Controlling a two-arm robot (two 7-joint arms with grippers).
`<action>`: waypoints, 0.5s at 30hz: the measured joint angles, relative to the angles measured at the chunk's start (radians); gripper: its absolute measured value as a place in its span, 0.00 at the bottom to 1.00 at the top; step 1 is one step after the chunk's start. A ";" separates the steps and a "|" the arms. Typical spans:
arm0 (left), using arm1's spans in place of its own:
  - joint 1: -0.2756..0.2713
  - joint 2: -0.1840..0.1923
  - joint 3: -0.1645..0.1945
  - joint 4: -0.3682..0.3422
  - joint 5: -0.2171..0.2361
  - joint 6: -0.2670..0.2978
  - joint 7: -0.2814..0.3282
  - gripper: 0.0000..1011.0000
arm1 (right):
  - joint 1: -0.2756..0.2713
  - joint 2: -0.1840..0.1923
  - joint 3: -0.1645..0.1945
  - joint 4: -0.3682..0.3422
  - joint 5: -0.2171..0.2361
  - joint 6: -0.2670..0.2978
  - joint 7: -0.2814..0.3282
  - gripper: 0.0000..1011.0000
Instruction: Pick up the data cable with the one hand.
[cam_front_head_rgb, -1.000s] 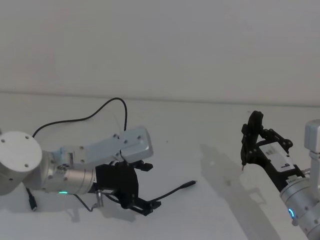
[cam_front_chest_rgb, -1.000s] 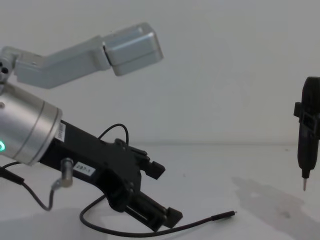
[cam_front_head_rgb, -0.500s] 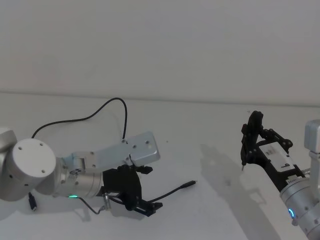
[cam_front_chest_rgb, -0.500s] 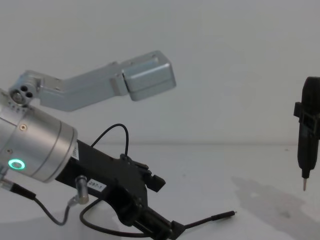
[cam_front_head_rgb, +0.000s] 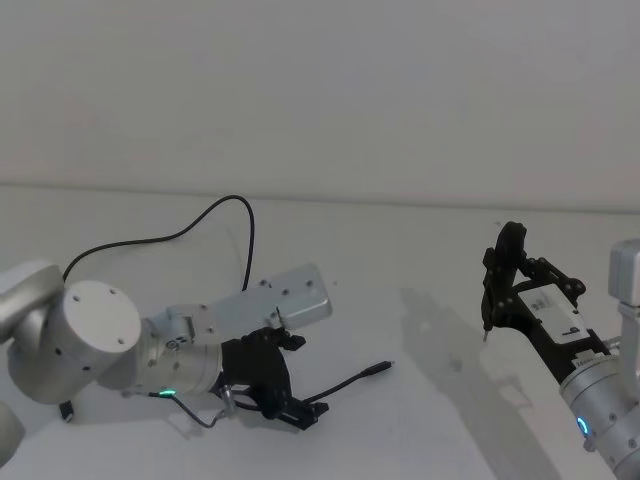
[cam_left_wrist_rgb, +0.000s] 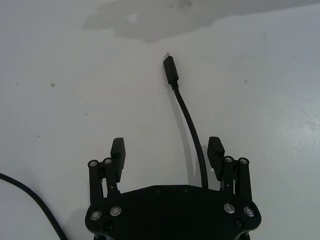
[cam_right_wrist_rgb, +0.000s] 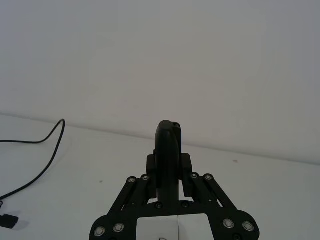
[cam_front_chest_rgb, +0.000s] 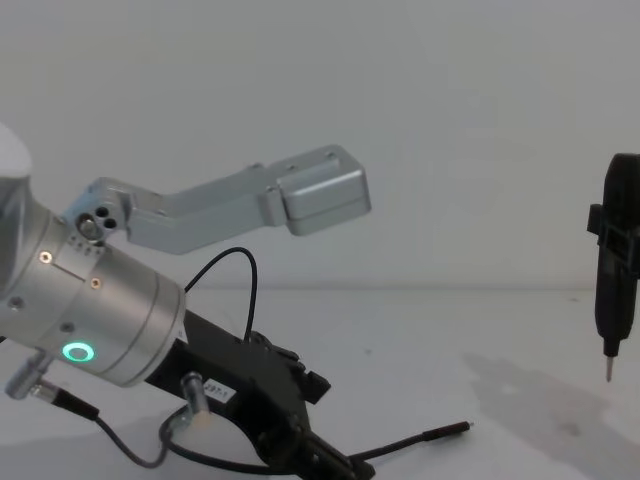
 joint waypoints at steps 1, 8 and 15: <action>-0.002 -0.007 0.001 0.006 0.003 0.004 0.002 0.99 | 0.000 0.000 0.000 0.000 0.000 0.000 0.000 0.27; -0.006 -0.028 0.004 0.027 0.011 0.015 0.007 0.99 | 0.000 0.000 0.000 0.000 0.000 0.000 0.000 0.27; -0.008 -0.042 0.006 0.039 0.015 0.022 0.010 0.86 | 0.000 0.000 0.000 0.000 0.000 0.000 0.000 0.27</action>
